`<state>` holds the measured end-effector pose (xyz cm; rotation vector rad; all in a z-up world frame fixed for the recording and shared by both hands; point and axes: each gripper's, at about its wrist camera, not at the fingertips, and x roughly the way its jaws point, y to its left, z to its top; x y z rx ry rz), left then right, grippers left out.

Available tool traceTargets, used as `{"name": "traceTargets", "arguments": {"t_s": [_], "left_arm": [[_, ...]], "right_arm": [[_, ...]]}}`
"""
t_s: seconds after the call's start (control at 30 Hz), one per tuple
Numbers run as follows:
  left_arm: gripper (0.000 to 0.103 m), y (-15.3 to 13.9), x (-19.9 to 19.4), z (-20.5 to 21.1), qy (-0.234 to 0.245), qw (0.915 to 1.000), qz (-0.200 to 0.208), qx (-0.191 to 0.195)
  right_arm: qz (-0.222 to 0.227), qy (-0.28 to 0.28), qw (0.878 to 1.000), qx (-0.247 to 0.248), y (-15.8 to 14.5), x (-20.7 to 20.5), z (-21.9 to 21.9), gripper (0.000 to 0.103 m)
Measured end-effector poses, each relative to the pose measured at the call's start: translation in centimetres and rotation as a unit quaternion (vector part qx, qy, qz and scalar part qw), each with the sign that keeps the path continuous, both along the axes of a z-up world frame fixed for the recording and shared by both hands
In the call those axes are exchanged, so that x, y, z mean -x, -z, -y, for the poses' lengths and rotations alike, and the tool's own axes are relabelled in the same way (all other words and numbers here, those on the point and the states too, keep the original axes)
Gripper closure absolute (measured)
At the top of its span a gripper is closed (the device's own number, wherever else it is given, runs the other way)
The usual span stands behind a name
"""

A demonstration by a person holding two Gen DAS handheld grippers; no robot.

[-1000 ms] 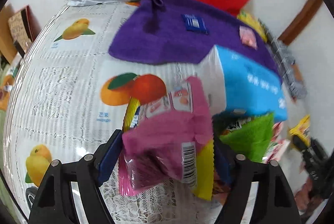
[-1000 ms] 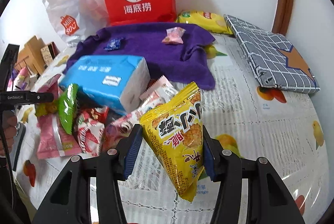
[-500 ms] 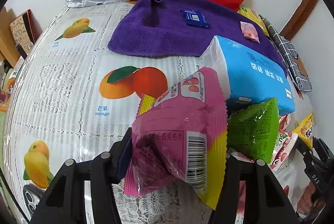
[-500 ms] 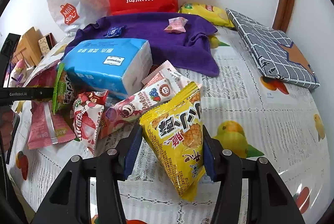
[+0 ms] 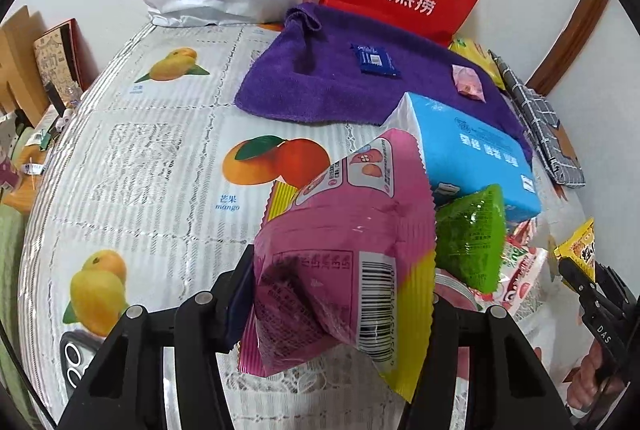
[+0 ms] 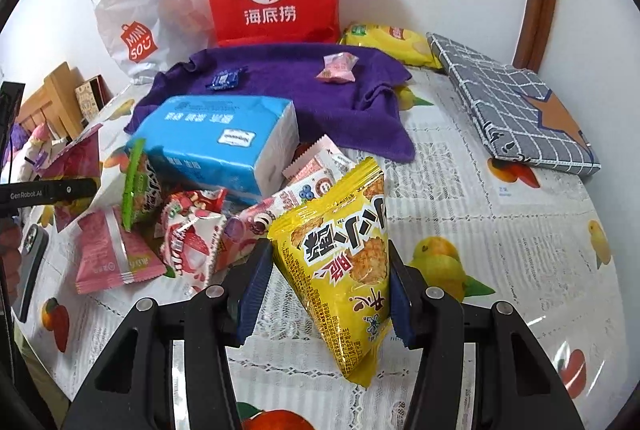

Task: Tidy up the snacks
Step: 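Lift the pink chip bag with the left gripper while the right holds the yellow bag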

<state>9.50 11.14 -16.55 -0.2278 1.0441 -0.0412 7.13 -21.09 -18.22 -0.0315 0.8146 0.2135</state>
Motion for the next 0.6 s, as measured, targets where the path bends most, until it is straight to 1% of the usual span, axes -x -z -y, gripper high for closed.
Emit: {"name": "traceTargets", "arguments": {"t_s": [0.23,0.6], "left_arm": [[0.05,-1.3,1.6,0.2,0.006,0.9999,0.016,0.004],[0.05,-4.3,3.0,1.9,0.024,0.9989,0.037,0.014]], "right_arm": [[0.012,0.01,1.0,0.002,-1.6,1.2,-0.3,0.05],[0.048,0.006,0.999,-0.008,-4.9,2.8,-0.6,0.05]]}}
